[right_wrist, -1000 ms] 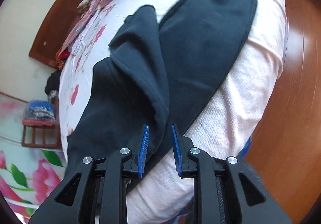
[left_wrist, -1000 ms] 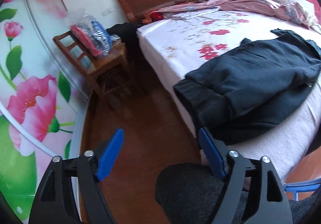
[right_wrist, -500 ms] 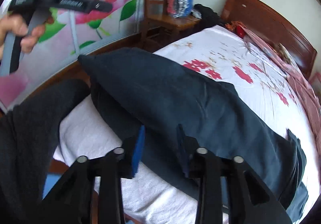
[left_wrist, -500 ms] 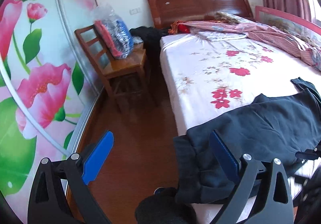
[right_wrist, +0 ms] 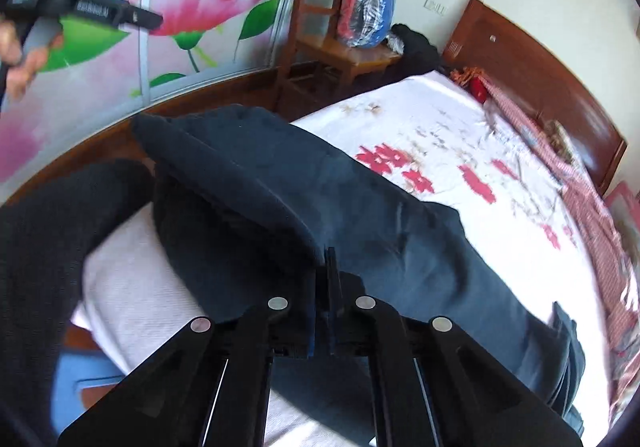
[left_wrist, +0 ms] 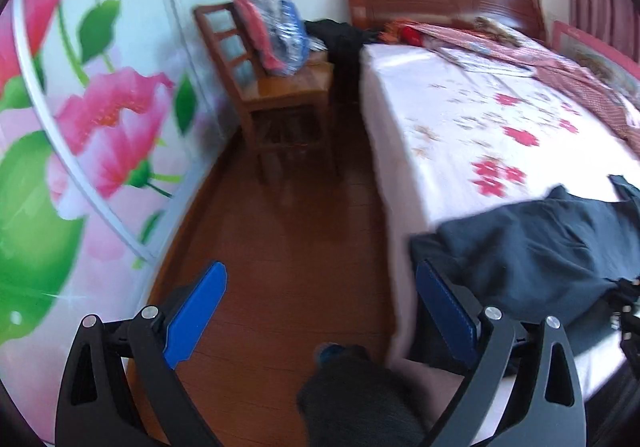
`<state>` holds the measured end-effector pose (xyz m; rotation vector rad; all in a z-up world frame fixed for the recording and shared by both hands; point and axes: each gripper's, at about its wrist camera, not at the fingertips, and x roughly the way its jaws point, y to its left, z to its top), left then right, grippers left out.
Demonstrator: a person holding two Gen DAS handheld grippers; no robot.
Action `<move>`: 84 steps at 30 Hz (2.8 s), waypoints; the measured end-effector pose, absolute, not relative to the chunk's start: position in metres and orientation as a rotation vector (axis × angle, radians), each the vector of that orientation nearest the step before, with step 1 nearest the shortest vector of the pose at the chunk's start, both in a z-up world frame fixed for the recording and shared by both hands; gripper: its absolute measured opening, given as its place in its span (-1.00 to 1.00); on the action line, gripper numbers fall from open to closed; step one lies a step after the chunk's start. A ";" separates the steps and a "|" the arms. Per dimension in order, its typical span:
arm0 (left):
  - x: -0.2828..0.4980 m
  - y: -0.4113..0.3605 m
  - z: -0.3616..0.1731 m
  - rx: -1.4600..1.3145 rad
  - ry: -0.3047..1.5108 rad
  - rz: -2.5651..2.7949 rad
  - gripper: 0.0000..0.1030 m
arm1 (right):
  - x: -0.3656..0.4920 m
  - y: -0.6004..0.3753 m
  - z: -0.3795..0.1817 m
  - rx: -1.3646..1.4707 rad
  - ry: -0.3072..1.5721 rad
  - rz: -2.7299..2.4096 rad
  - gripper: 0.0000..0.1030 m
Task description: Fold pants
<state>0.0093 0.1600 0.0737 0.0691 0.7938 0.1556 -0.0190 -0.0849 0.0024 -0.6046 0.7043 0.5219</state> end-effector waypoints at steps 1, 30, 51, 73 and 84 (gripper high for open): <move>0.008 0.147 0.068 0.066 0.799 0.124 0.87 | -0.024 -0.085 -0.005 -0.609 0.728 0.549 -0.93; 0.082 0.001 -0.031 0.255 0.911 -0.161 0.96 | 0.243 -0.408 -0.030 -0.319 1.143 -0.206 -0.01; 0.088 0.002 -0.031 0.283 0.925 -0.203 0.96 | 0.079 -0.584 0.105 0.296 0.748 -0.499 -0.90; 0.096 0.000 -0.027 0.317 0.969 -0.276 0.96 | -0.090 -0.718 -0.077 1.152 0.482 -0.570 -0.40; 0.089 -0.001 -0.023 0.349 0.972 -0.221 0.96 | -0.027 -0.715 -0.037 0.734 0.613 -0.623 -0.74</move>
